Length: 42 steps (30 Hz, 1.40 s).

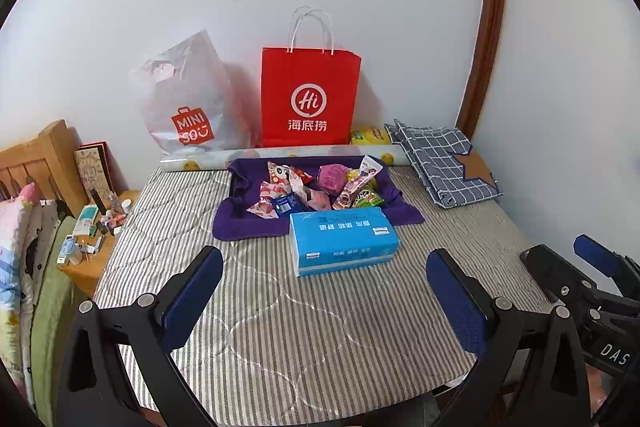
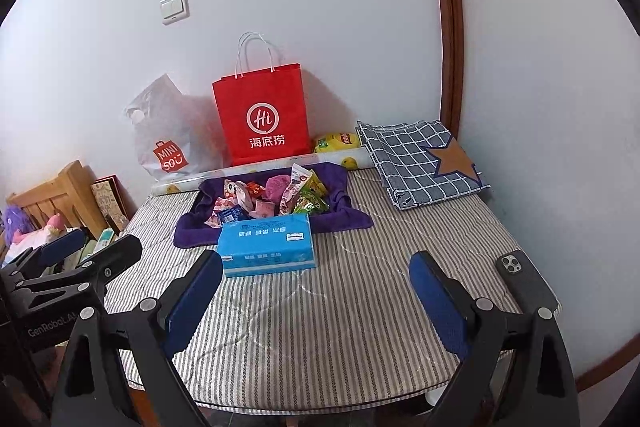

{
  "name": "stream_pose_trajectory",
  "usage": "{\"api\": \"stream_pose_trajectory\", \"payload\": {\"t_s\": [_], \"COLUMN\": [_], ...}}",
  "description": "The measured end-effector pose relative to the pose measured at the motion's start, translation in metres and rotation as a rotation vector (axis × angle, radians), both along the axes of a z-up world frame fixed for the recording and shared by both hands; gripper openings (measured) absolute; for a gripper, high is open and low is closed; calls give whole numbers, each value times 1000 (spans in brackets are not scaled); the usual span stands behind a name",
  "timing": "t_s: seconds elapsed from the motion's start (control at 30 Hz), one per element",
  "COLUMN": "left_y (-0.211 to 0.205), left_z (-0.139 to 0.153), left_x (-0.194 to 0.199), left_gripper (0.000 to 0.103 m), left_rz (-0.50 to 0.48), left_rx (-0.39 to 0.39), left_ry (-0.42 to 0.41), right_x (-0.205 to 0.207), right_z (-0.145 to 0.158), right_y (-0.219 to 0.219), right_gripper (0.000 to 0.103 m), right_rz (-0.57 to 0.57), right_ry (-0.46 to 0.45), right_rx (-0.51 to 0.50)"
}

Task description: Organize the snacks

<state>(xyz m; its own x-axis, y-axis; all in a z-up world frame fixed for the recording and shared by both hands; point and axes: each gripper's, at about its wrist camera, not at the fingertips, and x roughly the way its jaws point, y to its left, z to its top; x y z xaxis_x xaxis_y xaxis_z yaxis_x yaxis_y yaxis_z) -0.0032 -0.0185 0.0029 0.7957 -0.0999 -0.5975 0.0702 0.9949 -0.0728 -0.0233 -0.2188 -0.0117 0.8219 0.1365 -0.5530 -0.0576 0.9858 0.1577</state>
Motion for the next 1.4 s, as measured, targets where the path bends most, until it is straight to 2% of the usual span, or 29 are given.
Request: {"api": "stream_pose_trajectory", "payload": {"t_s": [1.4], "left_y": [2], "left_z": [-6], "left_x": [1], "left_gripper": [101], "left_rz": [-3], "left_rx": [-6], "left_ry": [18], "right_x": [1], "right_z": [-4], "right_y": [-3], "right_gripper": [95], "right_rz": [-4], "right_ry": [7], "right_rx": [13]}}
